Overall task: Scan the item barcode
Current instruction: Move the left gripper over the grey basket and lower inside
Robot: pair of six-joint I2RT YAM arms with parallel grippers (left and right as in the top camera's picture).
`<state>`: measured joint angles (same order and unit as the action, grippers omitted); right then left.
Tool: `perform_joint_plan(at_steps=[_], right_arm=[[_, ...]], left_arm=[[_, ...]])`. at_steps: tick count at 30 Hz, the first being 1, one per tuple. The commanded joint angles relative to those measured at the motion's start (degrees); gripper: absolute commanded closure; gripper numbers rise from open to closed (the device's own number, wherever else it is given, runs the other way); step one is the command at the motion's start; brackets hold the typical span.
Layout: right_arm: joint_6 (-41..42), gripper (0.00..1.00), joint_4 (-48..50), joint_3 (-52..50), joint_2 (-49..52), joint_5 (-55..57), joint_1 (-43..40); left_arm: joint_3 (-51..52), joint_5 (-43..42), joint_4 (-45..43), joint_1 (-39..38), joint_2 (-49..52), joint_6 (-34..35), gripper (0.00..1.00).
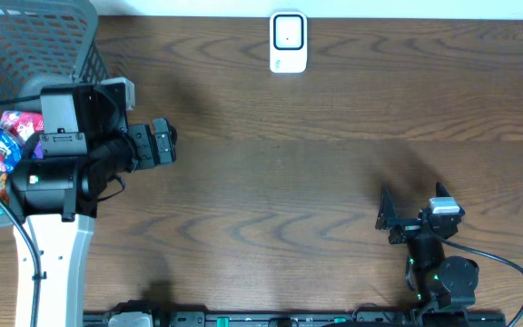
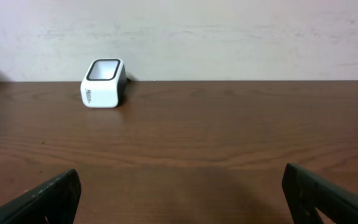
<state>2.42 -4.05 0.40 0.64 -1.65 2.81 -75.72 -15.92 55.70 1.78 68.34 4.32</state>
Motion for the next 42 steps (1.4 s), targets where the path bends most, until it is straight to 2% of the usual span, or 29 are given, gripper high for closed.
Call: perform_joint_plan(at_steps=[1, 22, 31, 42], right_arm=[[0.74, 0.01, -0.24, -0.09, -0.26, 0.04, -0.52], [0.74, 0.01, -0.24, -0.09, -0.26, 0.04, -0.52], [0.74, 0.01, -0.24, -0.09, -0.26, 0.04, -0.52], [0.74, 0.01, -0.24, -0.09, -0.26, 0.04, -0.52]], left_arm=[[-0.92, 2.99, 1.29, 0.20, -1.07, 0.26, 0.02], [-0.92, 3.63, -1.79, 0.20, -4.81, 0.26, 0.02], [-0.92, 9.57, -1.81, 0.20, -4.79, 0.31, 0.02], [-1.03, 9.57, -5.33, 0.26, -4.81, 0.72, 0.02]])
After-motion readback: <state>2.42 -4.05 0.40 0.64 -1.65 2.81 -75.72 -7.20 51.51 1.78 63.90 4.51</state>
